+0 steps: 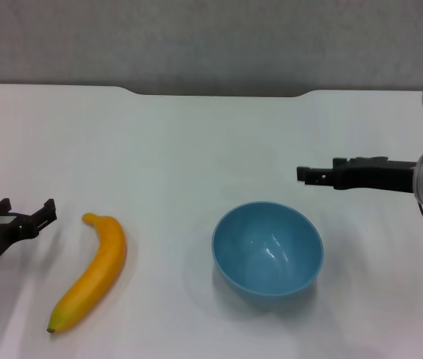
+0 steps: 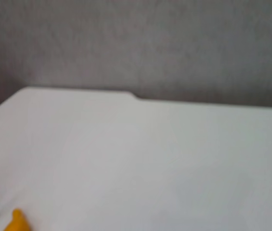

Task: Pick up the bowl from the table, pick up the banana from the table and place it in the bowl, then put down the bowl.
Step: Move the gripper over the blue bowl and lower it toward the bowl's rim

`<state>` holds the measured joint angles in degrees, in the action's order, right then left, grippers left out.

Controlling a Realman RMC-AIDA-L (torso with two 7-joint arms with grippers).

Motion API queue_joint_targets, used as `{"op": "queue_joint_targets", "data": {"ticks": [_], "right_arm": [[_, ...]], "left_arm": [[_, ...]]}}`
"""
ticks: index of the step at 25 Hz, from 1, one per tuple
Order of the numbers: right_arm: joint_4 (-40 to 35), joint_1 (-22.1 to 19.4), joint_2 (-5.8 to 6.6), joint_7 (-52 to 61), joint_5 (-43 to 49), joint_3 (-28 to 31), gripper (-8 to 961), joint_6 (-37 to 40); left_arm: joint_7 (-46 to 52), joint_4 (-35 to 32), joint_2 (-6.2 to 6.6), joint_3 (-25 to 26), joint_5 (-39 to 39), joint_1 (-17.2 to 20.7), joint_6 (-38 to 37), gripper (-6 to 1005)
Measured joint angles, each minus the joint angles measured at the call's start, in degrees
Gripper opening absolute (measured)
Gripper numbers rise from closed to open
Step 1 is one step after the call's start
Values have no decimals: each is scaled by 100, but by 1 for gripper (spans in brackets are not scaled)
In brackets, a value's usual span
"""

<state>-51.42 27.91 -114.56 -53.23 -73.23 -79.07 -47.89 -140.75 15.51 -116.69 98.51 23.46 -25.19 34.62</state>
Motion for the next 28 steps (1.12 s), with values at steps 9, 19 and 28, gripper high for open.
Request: {"op": "queue_joint_targets", "data": {"ticks": [9, 19, 28], "right_arm": [[48, 253, -33, 421, 744, 251, 906, -370], [373, -459, -117, -1923, -1500, -535, 905, 1123], [1092, -284, -72, -3276, -3101, -859, 907, 1100]], "left_arm": [[8, 11, -3, -16, -9, -24, 15, 894], [7, 20, -10, 7, -9, -30, 43, 893], [-17, 23, -12, -14, -8, -32, 15, 893]]}}
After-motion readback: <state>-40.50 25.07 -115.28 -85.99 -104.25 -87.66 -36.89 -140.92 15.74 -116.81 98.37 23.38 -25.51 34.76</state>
